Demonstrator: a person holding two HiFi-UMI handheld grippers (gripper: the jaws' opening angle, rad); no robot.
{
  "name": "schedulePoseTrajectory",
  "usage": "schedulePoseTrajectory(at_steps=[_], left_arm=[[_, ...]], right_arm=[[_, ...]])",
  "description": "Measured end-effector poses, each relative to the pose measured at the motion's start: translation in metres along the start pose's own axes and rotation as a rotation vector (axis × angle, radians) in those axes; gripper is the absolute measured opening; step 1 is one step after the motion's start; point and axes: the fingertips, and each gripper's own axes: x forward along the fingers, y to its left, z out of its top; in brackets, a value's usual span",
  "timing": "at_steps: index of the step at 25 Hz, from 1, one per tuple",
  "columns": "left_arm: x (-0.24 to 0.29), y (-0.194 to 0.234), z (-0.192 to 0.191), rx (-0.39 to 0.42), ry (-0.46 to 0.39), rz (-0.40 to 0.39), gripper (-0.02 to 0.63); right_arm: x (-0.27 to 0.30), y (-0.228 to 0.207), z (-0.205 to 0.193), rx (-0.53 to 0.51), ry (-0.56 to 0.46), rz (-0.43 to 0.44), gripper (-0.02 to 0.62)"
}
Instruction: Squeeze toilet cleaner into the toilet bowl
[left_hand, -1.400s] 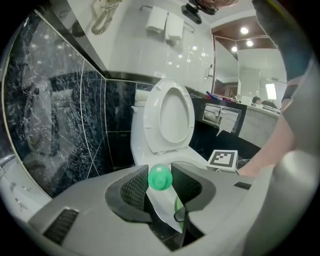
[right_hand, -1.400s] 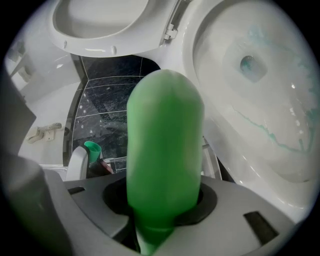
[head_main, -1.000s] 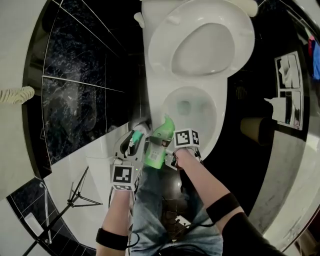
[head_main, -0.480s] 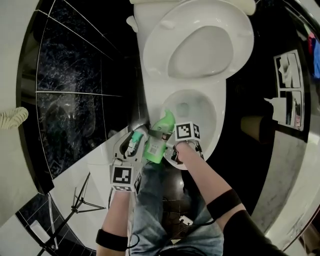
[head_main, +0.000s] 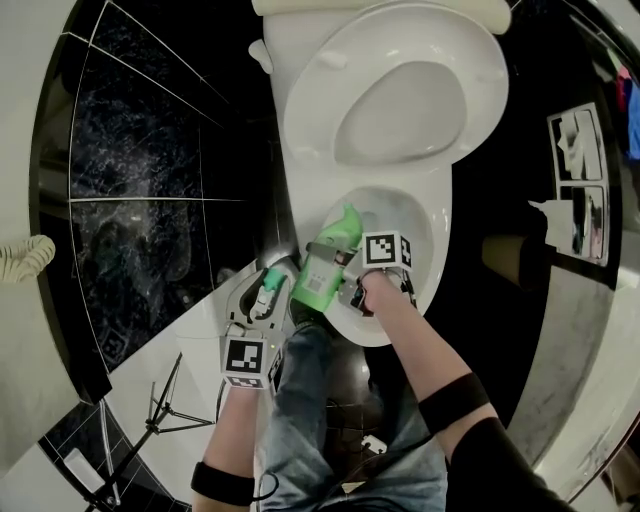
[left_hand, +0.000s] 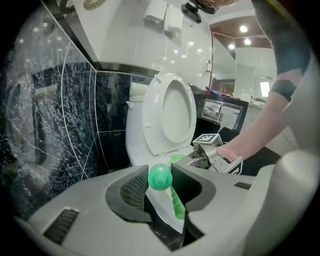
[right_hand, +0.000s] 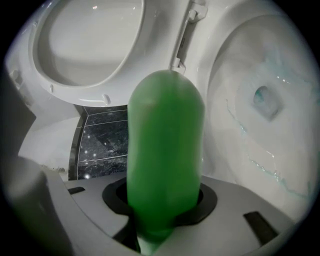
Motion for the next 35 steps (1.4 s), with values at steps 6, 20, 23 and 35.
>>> schedulePoseTrajectory(at_steps=[6,20,23,35], left_arm=[[0.001,-0.002,-0.003,-0.001,0.007,-0.008,0.15],[0.005,-0.023,0.007,0.03,0.0,-0.039,0.15],[0.002,-0.032,0.011,0.041,-0.006,-0.044,0.152],[-0.048,-0.088,0.056,0.045,-0.062,-0.038,0.152]], right_arm=[[-0.02,-0.004,0.025,-0.014,-0.054,-0.013,0.176],[-0.078,-0.007,0.059,-0.059,-0.157,-0.04,0.176],[-0.091,-0.005,0.053,-0.144,-0.147,-0.078,0.178],[-0.16,0.061,-0.013,-0.67,-0.028,-0.258,0.183]])
